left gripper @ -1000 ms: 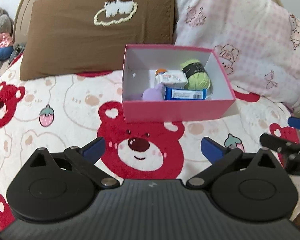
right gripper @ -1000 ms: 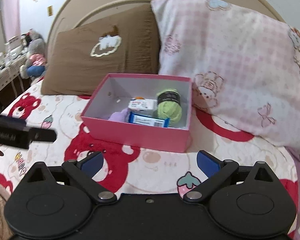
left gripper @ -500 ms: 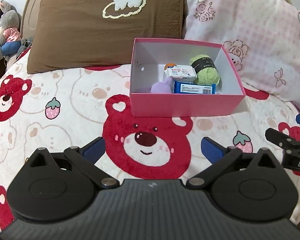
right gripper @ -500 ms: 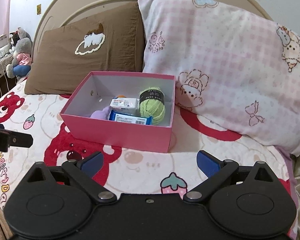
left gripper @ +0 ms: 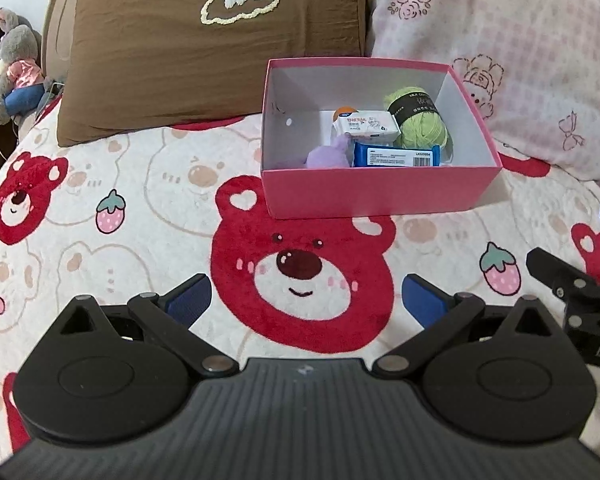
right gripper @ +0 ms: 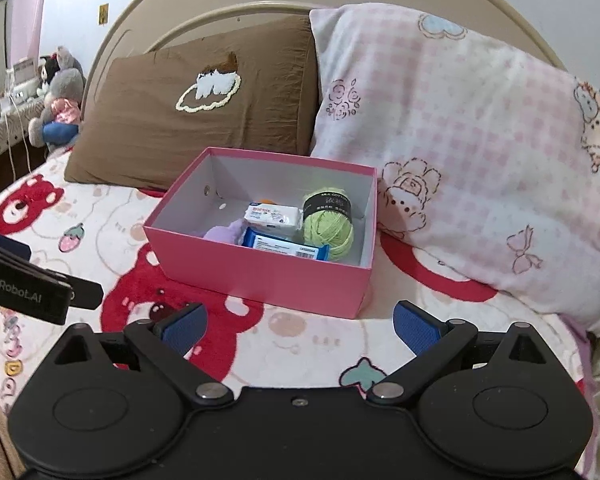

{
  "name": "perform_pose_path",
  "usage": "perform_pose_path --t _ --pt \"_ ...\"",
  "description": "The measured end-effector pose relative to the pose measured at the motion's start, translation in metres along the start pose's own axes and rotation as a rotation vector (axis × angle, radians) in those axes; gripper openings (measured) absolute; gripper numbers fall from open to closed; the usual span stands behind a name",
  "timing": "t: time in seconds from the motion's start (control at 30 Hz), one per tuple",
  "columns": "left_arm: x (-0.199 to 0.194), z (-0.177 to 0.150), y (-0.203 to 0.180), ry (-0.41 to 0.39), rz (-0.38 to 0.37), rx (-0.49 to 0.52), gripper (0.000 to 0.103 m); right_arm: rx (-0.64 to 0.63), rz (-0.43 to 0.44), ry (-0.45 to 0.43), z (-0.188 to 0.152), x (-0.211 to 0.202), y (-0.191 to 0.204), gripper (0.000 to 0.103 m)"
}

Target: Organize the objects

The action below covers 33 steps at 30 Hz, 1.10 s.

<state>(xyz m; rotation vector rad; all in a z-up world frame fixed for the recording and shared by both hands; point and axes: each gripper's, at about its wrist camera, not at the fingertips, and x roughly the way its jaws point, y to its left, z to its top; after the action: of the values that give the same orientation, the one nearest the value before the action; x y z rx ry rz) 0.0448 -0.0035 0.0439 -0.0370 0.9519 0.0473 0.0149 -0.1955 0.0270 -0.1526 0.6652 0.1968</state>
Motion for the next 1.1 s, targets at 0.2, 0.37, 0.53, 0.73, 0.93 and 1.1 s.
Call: perform_pose_path --t 0.2,0.37,0.53,0.73,0.93,1.1 --pt "0.009 0.001 -0.001 0.018 0.001 -0.008 0.103 0.028 0.016 -0.014 0.001 -0.005 -0.001 0.101" --pt "0.016 0.001 0.000 0.053 0.025 -0.012 0.103 0.042 0.045 -0.030 0.004 -0.012 -0.001 0.101" --pt "0.021 0.002 0.002 0.068 0.019 -0.025 0.103 0.060 0.040 -0.005 0.003 -0.009 -0.003 0.101" --pt "0.030 0.003 0.010 0.064 0.021 -0.042 0.103 0.053 0.024 0.013 0.003 -0.003 -0.002 0.101" --pt "0.039 0.005 0.013 0.055 0.037 -0.038 0.103 0.011 0.018 0.022 0.013 0.002 -0.001 0.101" --pt "0.040 0.005 0.016 0.056 0.031 -0.049 0.103 -0.038 0.029 0.083 0.017 0.016 0.002 0.101"
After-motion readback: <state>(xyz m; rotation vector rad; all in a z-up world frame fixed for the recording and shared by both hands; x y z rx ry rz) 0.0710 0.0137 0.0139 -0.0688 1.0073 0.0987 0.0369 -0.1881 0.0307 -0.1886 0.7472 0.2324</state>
